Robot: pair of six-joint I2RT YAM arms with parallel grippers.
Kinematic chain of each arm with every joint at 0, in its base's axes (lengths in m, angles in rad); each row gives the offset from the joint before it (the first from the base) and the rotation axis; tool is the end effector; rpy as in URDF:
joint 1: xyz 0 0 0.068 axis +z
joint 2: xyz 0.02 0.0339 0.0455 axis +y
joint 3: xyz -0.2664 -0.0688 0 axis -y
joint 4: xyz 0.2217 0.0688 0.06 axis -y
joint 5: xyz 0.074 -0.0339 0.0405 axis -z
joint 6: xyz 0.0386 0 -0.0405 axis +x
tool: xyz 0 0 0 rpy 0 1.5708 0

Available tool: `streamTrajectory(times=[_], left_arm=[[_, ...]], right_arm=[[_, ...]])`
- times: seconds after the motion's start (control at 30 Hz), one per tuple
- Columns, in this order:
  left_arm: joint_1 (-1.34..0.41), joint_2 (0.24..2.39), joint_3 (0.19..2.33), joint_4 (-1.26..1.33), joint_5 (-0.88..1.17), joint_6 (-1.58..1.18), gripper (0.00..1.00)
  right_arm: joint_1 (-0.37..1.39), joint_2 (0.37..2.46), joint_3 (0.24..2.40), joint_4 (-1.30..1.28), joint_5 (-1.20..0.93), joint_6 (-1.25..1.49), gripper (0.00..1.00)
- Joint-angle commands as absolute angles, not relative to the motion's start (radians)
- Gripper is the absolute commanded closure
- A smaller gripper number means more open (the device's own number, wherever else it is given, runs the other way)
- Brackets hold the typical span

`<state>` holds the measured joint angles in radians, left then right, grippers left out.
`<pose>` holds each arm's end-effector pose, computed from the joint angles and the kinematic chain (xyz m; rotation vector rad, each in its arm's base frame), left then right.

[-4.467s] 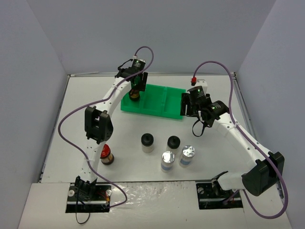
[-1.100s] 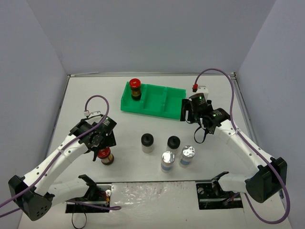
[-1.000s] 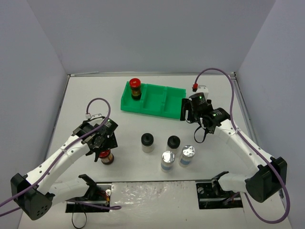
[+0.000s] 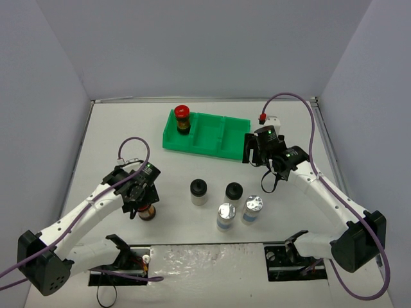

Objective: Organize the condiment bottles

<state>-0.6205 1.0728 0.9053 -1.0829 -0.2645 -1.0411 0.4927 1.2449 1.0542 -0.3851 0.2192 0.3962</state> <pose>0.1331 -0.0827 0.2641 -0.6276 2.6590 -0.0809 0.2308 0.1144 0.3220 0.0245 2.1446 0.2872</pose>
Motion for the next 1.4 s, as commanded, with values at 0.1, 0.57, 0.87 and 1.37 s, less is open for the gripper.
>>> streamTrajectory(times=[0.1, 0.57, 0.87, 1.37], left_arm=[[-0.620, 1.121, 1.104, -1.093, -0.322, -0.952, 1.00], [-0.584, 1.458, 1.617, -1.013, -0.402, -0.639, 1.00], [-0.498, 1.790, 1.964, -0.865, -0.341, -0.460, 1.00], [-0.456, 2.131, 2.400, -0.900, -0.298, -0.387, 1.00]], right_arm=[[0.496, 1.227, 1.053, -0.347, 0.235, 0.407, 0.23], [0.496, 1.228, 1.060, -0.347, 0.246, 0.405, 0.23], [0.496, 1.211, 1.071, -0.352, 0.262, 0.404, 0.23], [0.494, 1.226, 1.077, -0.360, 0.275, 0.407, 0.23]])
